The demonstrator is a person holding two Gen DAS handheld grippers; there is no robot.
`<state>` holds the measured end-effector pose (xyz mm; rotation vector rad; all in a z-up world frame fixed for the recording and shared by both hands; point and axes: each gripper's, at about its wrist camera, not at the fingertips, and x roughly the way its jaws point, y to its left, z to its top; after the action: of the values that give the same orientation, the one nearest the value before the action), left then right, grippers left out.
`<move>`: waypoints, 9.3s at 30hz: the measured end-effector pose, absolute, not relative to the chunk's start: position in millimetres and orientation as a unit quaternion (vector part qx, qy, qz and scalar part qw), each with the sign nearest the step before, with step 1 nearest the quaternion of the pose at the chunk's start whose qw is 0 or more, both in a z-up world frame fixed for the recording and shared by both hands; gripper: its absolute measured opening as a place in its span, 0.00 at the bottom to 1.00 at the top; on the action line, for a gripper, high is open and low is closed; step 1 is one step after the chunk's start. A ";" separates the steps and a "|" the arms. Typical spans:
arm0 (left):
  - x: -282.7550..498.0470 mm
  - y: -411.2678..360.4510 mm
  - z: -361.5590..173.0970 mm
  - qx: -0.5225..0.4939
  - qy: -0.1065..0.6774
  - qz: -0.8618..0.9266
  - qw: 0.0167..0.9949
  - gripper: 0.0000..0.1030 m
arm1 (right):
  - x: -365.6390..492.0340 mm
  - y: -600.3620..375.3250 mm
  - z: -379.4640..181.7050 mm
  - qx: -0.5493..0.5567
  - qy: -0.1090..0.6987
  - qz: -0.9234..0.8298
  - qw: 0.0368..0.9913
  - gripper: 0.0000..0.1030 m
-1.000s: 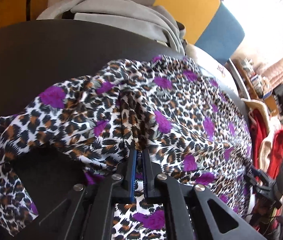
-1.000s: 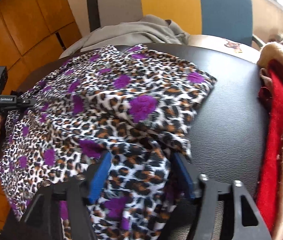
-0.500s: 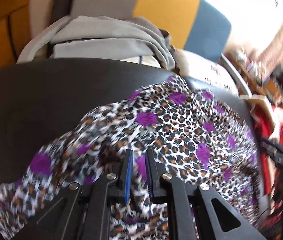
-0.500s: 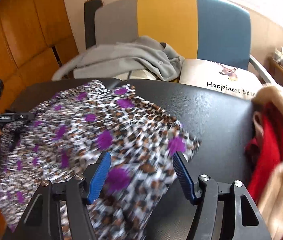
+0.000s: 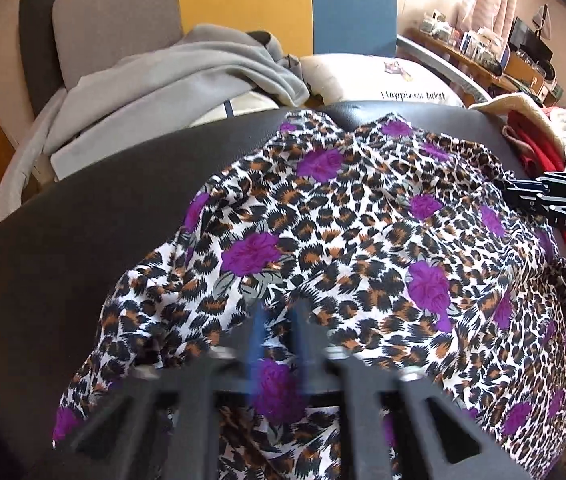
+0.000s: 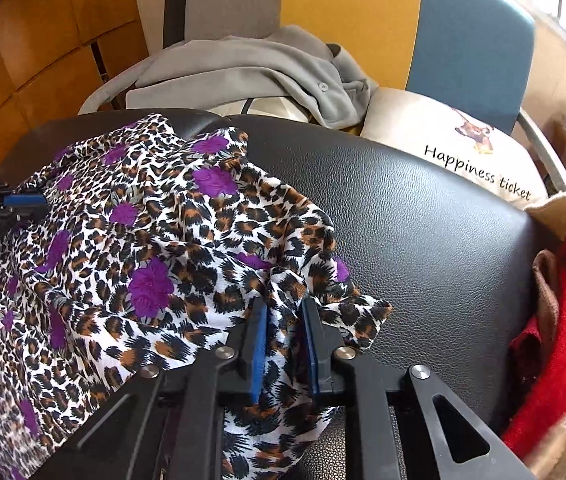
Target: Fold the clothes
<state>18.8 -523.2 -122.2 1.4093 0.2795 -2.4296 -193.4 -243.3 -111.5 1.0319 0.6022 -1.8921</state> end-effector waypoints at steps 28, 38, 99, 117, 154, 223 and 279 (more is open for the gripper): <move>18.7 -510.8 -123.0 0.499 0.055 -0.854 0.135 0.00 | -188.9 -260.1 -105.2 0.426 0.225 -0.757 0.442 0.05; 15.0 -528.4 -97.5 0.440 0.096 -0.874 0.184 0.00 | -201.6 -244.9 -93.7 0.400 0.206 -0.799 0.398 0.04; 118.3 -506.4 -107.9 0.410 0.229 -0.852 0.229 0.10 | -147.5 -224.2 -88.0 0.375 0.158 -0.818 0.407 0.73; 273.0 -427.1 -124.8 0.380 0.353 -0.808 0.281 0.13 | -66.2 -202.9 -135.1 0.403 0.181 -0.788 0.429 1.00; -109.5 -573.7 -128.2 0.474 0.175 -0.857 0.104 0.07 | -242.4 -367.0 -114.1 0.438 0.223 -0.710 0.504 0.05; 353.7 -430.4 -108.8 0.338 0.328 -0.808 0.354 0.20 | -51.6 -254.1 -86.1 0.344 0.184 -0.803 0.450 0.59; 382.9 -575.8 37.1 0.177 0.392 -0.846 0.316 0.04 | 24.1 -298.9 -96.0 0.484 -0.097 -0.588 0.641 0.94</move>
<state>382.9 -575.8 37.1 0.4649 1.0316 -2.2273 24.1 -298.9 -96.0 1.1032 -0.2204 -1.3408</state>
